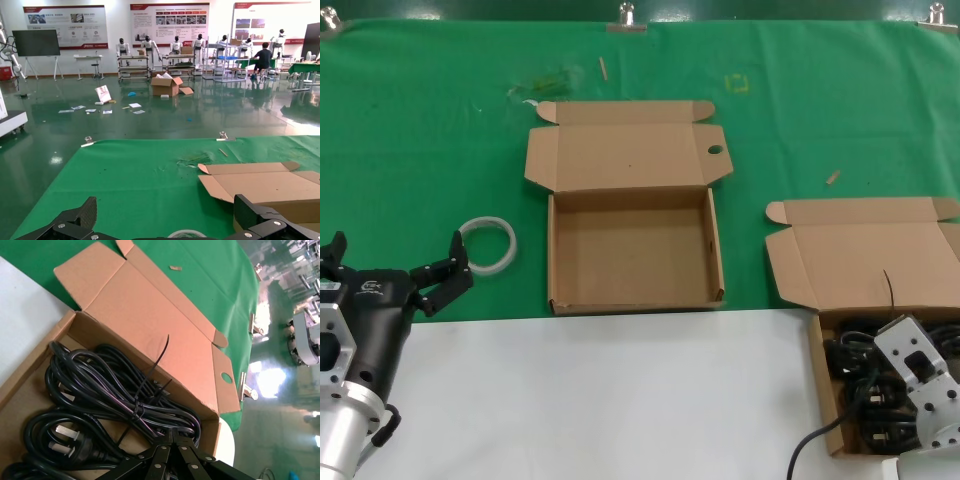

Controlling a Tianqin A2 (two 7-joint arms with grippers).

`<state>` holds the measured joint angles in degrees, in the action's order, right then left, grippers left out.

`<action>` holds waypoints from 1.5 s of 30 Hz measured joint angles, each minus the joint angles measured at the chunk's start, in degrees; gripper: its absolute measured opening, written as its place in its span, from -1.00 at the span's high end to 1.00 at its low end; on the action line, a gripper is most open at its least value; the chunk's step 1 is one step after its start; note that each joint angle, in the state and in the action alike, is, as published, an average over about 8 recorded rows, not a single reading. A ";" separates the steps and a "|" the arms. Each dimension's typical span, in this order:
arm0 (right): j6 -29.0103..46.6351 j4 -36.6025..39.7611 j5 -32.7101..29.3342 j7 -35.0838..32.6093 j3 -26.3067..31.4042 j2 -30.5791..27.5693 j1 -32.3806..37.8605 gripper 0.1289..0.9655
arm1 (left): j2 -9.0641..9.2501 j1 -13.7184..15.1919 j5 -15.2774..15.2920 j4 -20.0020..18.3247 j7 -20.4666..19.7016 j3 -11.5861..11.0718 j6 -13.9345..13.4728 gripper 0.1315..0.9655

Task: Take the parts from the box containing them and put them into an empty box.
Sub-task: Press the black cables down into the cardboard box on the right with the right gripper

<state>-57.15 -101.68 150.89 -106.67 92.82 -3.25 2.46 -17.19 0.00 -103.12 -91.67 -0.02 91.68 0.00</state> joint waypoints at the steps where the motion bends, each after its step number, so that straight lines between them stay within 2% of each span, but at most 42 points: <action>1: 0.05 -0.17 0.18 0.21 -0.05 0.00 -0.13 0.97 | 0.00 0.00 0.00 0.00 0.00 0.00 0.00 -1.00; 14: 0.11 -1.54 2.84 1.86 -0.56 0.00 -1.33 0.97 | 0.00 0.00 0.00 0.00 0.00 0.00 0.00 -1.00; 29: -0.02 -0.34 4.65 -1.12 -1.40 0.00 -0.02 0.89 | 0.00 0.00 0.00 0.00 0.00 0.00 0.00 -1.00; 38: 0.21 0.05 5.03 -2.53 -1.87 0.00 0.38 0.65 | 0.00 0.00 0.00 0.00 0.00 0.00 0.00 -1.00; 45: 0.94 0.71 5.65 -3.16 -2.33 0.00 0.20 0.30 | 0.00 0.00 0.00 0.00 0.00 0.00 0.00 -1.00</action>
<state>-56.21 -100.97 156.53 -109.84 90.49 -3.25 2.67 -17.19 0.00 -103.11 -91.67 -0.02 91.68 0.00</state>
